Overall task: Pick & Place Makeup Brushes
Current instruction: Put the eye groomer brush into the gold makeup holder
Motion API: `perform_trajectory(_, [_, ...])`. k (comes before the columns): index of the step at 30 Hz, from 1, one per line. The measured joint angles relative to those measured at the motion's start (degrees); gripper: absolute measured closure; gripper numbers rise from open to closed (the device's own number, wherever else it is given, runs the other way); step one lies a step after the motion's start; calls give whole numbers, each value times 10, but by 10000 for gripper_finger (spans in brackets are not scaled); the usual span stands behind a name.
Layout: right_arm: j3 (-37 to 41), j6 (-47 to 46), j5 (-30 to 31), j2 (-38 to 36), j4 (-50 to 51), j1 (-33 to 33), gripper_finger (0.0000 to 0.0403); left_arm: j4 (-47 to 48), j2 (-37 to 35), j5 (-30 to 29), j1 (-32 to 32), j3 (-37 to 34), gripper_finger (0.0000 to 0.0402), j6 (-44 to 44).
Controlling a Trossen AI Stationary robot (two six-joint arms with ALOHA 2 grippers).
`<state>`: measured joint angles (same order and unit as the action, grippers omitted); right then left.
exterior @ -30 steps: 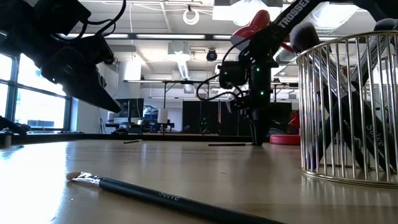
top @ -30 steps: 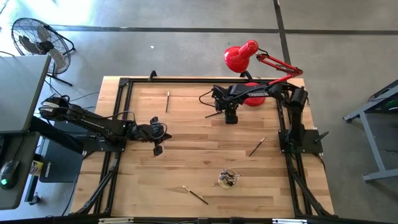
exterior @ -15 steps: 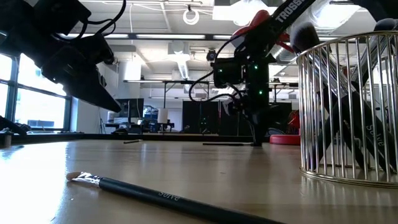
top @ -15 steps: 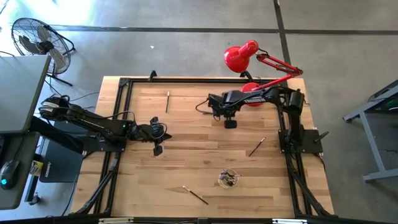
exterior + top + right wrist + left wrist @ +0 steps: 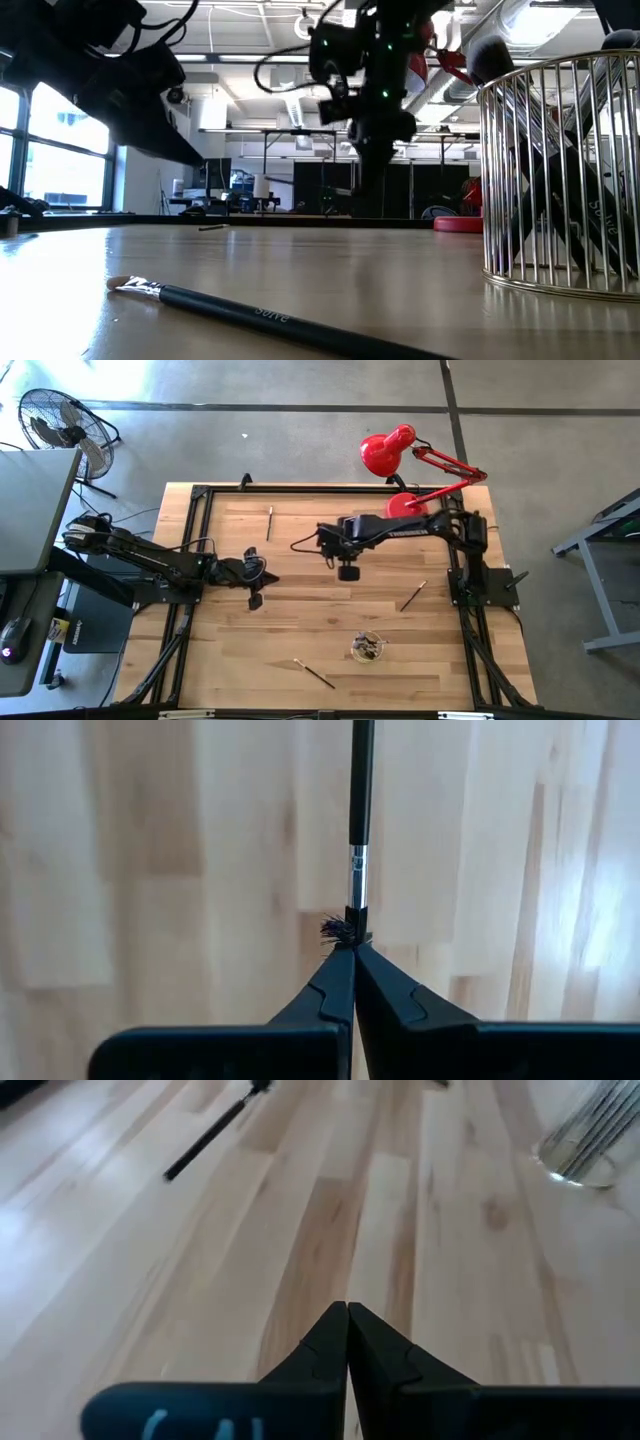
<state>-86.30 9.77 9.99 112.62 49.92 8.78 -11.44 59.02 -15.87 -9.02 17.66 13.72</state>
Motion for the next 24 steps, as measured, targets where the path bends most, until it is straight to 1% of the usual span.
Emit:
perform_trajectory(3, [-20, -19, 1, 0, 12, -16, 403, 1, 0, 19, 0, 10, 381, -23])
perform_trajectory(7, [-33, -36, 1, -1, 13, -32, 403, 9, 11, 51, -5, 37, 354, -53])
perform_trajectory(9, [-32, -47, 1, -1, 14, -37, 403, 12, 22, 50, -16, 49, 338, -72])
perform_trajectory(11, [-31, -64, 1, -1, 13, -40, 403, 8, 34, 30, -30, 64, 324, -92])
perform_trajectory(13, [-31, -88, 2, -1, 13, -41, 403, 5, 49, -9, -43, 72, 313, -105])
perform_trajectory(15, [-31, -110, 1, -1, 5, -41, 403, 10, 66, -57, -54, 76, 307, -95])
perform_trajectory(17, [-31, -121, 1, -1, -8, -41, 403, 9, 76, -93, -57, 77, 306, -70])
perform_trajectory(18, [-31, -124, 0, -1, -11, -41, 403, 9, 80, -104, -57, 78, 305, -57])
perform_trajectory(21, [-31, -129, -14, -1, -14, -41, 403, 10, 94, -107, -56, 78, 305, -34])
perform_trajectory(24, [-31, -161, -31, -1, -15, -41, 403, 8, 101, -119, -57, 78, 305, -30])
